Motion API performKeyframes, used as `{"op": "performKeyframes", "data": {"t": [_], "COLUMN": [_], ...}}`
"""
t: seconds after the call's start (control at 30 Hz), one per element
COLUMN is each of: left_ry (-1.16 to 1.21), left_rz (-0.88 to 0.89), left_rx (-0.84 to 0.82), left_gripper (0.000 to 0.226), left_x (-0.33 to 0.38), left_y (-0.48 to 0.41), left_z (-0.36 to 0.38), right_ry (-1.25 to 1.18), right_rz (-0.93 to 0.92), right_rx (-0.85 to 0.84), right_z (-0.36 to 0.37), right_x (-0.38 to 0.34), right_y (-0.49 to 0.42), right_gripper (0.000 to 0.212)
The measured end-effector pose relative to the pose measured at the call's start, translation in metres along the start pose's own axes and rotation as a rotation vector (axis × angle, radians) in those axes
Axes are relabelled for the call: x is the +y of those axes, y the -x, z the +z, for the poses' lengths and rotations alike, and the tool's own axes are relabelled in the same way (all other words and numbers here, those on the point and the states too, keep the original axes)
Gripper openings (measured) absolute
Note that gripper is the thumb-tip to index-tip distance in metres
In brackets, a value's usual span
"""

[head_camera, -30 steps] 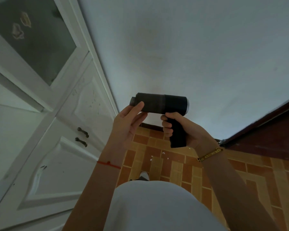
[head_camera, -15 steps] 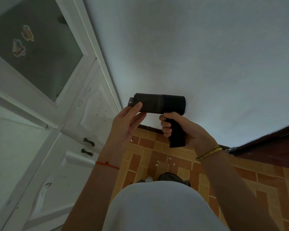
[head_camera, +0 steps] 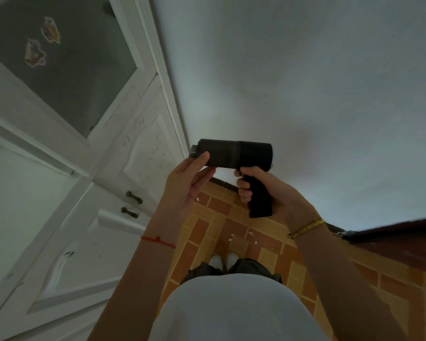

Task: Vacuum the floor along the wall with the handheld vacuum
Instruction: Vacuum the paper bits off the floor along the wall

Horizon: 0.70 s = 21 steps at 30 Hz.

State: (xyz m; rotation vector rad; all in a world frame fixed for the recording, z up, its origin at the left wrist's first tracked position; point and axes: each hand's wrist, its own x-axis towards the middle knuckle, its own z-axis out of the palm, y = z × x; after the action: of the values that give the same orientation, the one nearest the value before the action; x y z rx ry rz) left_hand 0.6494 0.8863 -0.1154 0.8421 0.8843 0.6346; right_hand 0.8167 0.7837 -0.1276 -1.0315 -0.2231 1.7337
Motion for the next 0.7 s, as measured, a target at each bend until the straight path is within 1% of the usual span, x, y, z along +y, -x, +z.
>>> {"op": "performKeyframes", "data": {"t": [0.07, 0.13, 0.17, 0.2, 0.3, 0.37, 0.43, 0.47, 0.5, 0.53, 0.57, 0.63, 0.7], "left_ry": [0.014, 0.020, 0.021, 0.019, 0.034, 0.007, -0.044, -0.080, -0.131, -0.196, -0.294, -0.520, -0.664], "left_rz": [-0.019, -0.040, -0.056, -0.072, -0.135, -0.162, -0.183, -0.189, -0.185, -0.174, -0.158, -0.123, -0.077], "left_rx": [0.009, 0.017, 0.021, 0.028, 0.072, 0.110, 0.174, 0.223, 0.273, 0.314, 0.337, 0.347, 0.356], "left_gripper": [0.039, 0.038, 0.038, 0.039, 0.041, 0.045, 0.058, 0.062, 0.063, 0.070, 0.073, 0.069, 0.055], "left_x": [-0.003, -0.006, -0.008, -0.011, -0.027, -0.043, -0.063, -0.076, -0.091, -0.107, -0.125, -0.164, -0.204], "left_y": [-0.007, -0.016, -0.022, -0.029, -0.057, -0.080, -0.102, -0.114, -0.126, -0.138, -0.149, -0.168, -0.186], "left_z": [0.001, 0.002, 0.002, 0.001, -0.008, -0.020, -0.034, -0.044, -0.056, -0.068, -0.082, -0.110, -0.136], "right_ry": [-0.006, 0.012, 0.022, 0.019, -0.022, -0.003, 0.030, 0.054, 0.096, 0.147, 0.198, 0.267, 0.334], "right_rz": [0.015, 0.035, 0.047, 0.054, 0.065, 0.061, 0.037, 0.026, 0.014, 0.005, 0.000, 0.003, -0.023], "right_rx": [0.023, 0.041, 0.056, 0.073, 0.131, 0.170, 0.223, 0.260, 0.306, 0.360, 0.409, 0.467, 0.501], "right_z": [-0.006, -0.013, -0.016, -0.020, -0.035, -0.046, -0.060, -0.069, -0.080, -0.090, -0.103, -0.127, -0.155], "right_x": [-0.003, -0.005, -0.006, -0.007, -0.006, 0.000, 0.011, 0.019, 0.027, 0.036, 0.048, 0.073, 0.100], "right_y": [-0.004, -0.013, -0.019, -0.026, -0.053, -0.077, -0.103, -0.118, -0.135, -0.150, -0.166, -0.199, -0.234], "right_gripper": [0.032, 0.056, 0.064, 0.065, 0.046, 0.044, 0.052, 0.059, 0.068, 0.074, 0.076, 0.067, 0.044]}}
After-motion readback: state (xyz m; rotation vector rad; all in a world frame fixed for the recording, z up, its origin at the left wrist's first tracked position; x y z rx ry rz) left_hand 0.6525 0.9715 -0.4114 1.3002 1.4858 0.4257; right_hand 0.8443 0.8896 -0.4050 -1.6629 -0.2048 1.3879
